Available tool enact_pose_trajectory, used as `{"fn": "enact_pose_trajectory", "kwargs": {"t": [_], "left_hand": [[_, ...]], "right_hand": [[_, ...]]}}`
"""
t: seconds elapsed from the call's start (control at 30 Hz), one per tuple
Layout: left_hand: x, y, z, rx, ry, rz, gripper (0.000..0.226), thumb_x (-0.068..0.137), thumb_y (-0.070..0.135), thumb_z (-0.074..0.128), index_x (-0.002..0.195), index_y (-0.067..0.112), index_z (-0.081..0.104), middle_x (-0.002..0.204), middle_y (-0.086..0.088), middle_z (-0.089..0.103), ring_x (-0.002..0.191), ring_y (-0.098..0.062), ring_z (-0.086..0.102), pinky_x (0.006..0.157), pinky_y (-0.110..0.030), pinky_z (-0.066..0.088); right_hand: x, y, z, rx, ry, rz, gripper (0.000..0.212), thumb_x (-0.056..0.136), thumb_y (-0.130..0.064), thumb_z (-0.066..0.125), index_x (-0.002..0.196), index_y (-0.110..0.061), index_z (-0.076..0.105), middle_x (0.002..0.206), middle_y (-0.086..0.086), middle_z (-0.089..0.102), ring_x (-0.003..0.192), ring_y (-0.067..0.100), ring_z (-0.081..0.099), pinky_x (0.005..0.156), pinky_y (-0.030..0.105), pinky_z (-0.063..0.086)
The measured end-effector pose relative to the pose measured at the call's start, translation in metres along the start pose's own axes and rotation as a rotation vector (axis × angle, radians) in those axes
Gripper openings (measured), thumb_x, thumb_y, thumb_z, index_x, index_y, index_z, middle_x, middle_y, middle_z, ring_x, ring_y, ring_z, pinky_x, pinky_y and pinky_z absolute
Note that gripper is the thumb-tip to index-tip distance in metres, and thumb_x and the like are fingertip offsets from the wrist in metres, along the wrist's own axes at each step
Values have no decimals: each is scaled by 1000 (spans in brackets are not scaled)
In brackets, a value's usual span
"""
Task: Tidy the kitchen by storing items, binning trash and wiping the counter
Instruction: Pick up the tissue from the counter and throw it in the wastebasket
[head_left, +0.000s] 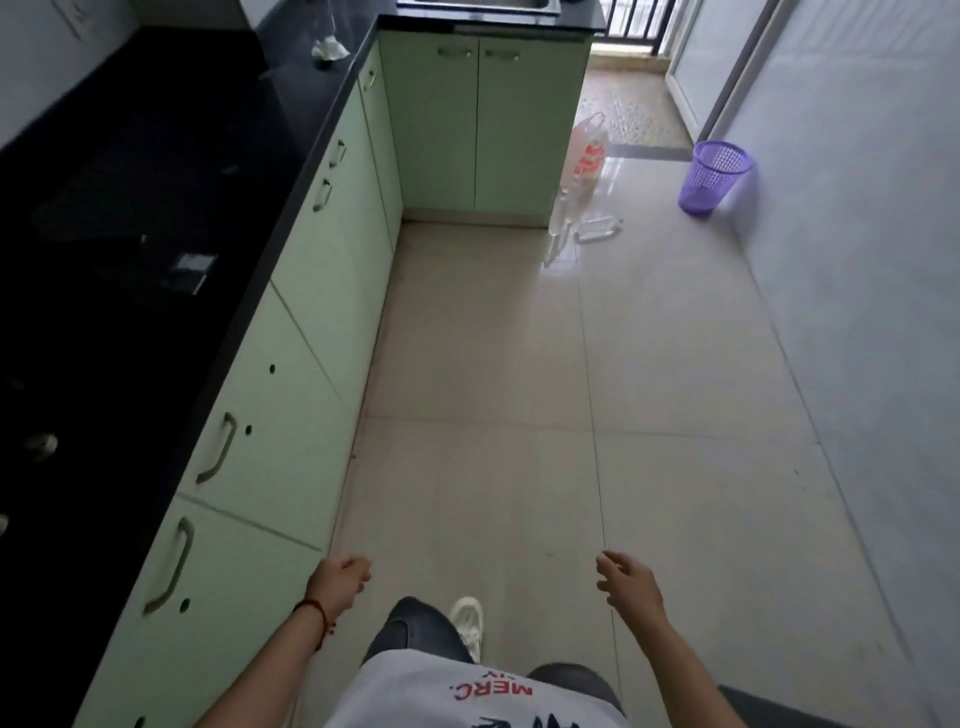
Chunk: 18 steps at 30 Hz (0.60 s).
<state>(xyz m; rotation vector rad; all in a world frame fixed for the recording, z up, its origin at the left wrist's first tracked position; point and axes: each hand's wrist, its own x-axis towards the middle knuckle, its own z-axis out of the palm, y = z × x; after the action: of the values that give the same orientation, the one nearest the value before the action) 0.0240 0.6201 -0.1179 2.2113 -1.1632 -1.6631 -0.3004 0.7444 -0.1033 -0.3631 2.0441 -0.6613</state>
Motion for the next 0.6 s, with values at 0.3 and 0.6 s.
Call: {"fn": "enact_pose_trajectory", "kwargs": {"t": [0.3, 0.6], "left_hand": [[91, 226, 60, 25, -75, 192, 17, 90, 21, 51, 79, 11, 59, 76, -4, 59, 67, -15, 54, 56, -24, 39], [165, 333, 90, -134, 26, 32, 22, 91, 18, 50, 70, 14, 56, 76, -9, 58, 64, -17, 54, 55, -24, 35]], "right_hand": [[137, -94, -46, 109, 30, 90, 29, 91, -16, 51, 115, 1, 57, 98, 15, 61, 81, 28, 60, 68, 33, 43], [284, -247, -90, -12, -71, 8, 25, 91, -17, 52, 108, -2, 60, 92, 14, 62, 77, 25, 59, 75, 35, 43]]}}
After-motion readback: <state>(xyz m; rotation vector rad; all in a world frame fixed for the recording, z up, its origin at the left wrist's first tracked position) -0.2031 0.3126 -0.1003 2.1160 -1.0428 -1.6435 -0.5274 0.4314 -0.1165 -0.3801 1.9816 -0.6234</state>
